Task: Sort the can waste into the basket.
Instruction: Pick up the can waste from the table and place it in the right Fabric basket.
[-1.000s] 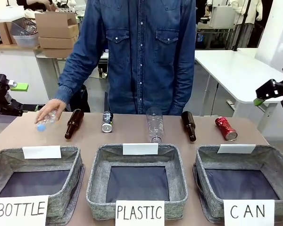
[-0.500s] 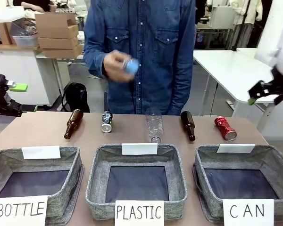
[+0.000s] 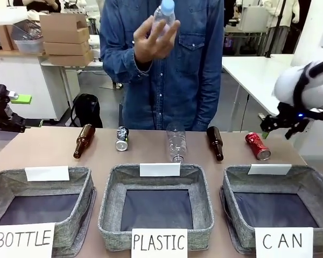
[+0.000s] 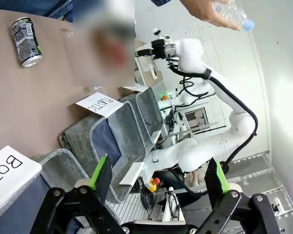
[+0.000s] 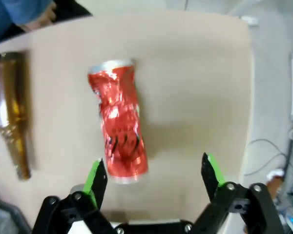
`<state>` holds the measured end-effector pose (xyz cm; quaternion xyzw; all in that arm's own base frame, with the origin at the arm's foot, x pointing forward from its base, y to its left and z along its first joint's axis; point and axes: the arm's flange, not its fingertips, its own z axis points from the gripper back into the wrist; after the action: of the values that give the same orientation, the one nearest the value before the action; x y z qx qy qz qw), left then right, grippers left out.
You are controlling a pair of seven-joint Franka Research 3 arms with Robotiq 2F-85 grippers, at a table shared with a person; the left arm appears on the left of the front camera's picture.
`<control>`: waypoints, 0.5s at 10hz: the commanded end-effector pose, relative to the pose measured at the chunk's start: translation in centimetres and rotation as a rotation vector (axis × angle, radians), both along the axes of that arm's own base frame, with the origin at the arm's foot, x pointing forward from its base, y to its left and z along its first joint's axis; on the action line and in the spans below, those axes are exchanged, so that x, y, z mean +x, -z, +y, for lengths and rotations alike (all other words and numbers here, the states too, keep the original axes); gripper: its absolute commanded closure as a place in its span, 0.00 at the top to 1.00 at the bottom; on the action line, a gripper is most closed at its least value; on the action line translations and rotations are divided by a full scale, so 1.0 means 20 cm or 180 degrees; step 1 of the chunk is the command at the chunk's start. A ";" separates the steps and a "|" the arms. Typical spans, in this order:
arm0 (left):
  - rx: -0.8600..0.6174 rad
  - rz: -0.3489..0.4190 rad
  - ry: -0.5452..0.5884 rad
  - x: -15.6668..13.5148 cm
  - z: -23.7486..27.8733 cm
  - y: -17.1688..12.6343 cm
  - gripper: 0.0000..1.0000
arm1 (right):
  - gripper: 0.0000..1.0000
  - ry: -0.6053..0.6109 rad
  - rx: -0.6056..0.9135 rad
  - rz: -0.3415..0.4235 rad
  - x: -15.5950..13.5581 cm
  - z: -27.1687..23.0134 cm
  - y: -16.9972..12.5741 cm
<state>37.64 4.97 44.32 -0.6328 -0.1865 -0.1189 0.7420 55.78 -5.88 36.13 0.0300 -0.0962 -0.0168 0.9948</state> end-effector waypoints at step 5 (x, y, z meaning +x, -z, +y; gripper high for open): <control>-0.0053 -0.0088 0.0005 0.00 -0.01 -0.01 1.00 | 1.00 -0.0027 0.0351 0.0131 0.26 0.09 0.23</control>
<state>37.64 4.98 44.32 -0.6328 -0.1867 -0.1190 0.7420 60.58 -3.95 31.31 0.0718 -0.0766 -0.0283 0.9941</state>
